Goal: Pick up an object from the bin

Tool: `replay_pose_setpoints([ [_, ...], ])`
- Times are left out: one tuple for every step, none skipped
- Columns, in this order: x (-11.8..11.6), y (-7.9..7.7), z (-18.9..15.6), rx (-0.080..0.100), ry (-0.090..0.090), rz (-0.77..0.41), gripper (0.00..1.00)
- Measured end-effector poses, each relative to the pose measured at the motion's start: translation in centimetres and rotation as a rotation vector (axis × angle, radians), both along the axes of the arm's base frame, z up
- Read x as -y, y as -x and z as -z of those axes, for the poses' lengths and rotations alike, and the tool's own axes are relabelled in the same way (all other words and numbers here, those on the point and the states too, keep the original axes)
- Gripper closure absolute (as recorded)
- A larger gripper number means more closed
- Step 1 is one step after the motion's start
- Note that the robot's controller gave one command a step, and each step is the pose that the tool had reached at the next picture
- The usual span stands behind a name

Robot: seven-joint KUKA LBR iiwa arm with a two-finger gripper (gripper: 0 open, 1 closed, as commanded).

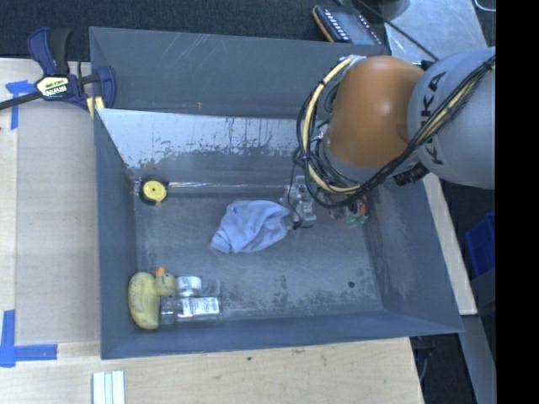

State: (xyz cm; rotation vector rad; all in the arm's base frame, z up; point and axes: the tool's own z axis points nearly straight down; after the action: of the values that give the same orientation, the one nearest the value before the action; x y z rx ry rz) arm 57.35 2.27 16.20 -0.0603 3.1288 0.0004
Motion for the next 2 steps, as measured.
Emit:
replay_pose_setpoints([
  [0.4, -0.4, 5.5, 0.012, 0.0, -0.002, 1.0],
  [0.4, -0.4, 6.9, 0.007, 0.0, -0.002, 1.0],
])
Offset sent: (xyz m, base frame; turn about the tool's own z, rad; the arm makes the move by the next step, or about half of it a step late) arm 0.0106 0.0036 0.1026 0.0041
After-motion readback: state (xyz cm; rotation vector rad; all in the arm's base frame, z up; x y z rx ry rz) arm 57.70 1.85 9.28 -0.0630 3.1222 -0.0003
